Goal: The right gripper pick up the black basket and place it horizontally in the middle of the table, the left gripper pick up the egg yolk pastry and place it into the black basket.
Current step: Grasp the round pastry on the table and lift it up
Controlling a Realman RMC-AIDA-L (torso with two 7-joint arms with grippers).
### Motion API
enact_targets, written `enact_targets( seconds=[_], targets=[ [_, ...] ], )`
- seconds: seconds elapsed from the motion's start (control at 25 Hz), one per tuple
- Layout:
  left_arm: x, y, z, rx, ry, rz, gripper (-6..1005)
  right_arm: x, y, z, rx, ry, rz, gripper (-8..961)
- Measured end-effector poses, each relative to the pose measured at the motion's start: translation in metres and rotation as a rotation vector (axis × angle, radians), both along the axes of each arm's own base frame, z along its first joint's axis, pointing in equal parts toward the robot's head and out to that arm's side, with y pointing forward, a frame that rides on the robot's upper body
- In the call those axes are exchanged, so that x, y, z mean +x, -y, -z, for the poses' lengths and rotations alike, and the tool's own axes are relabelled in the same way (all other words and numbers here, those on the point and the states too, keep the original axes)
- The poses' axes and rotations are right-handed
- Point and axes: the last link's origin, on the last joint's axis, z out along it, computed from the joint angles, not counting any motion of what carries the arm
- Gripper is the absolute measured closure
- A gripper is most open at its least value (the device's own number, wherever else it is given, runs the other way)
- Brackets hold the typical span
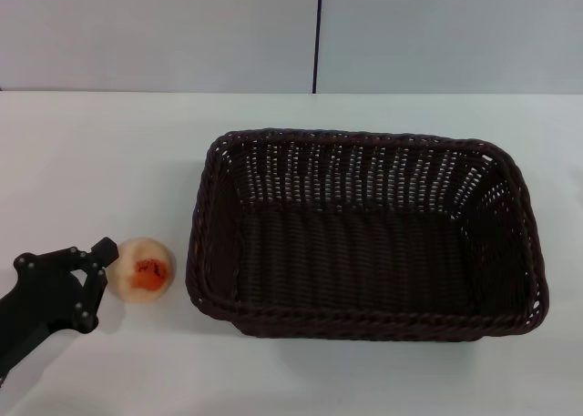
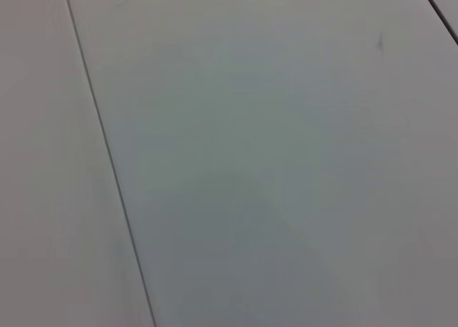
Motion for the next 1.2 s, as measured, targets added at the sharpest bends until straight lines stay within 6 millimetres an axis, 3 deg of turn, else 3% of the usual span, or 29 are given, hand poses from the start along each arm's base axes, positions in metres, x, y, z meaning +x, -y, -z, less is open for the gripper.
enact_targets(
  seconds=[0.12,0.44,0.72,1.2],
  targets=[
    [0.0,0.0,0.0,0.007,0.006,-0.001,990,0.001,0.001,0.001,-0.006,-0.005,0.006,187],
    [0.001,0.002,0.0,0.034,0.054,-0.031,977,0.002,0.0,0.003,-0.01,0.002,0.009,186],
    [0.004,0.005,0.005,-0.006,0.049,-0.012,752,0.002,0.0,0.004,-0.013,0.002,0.011,186],
    [0.002,0.007,0.032,-0.064,-0.069,-0.012,295,-0.001,-0.005,0.008,-0.038,0.013,-0.003,186]
  ],
)
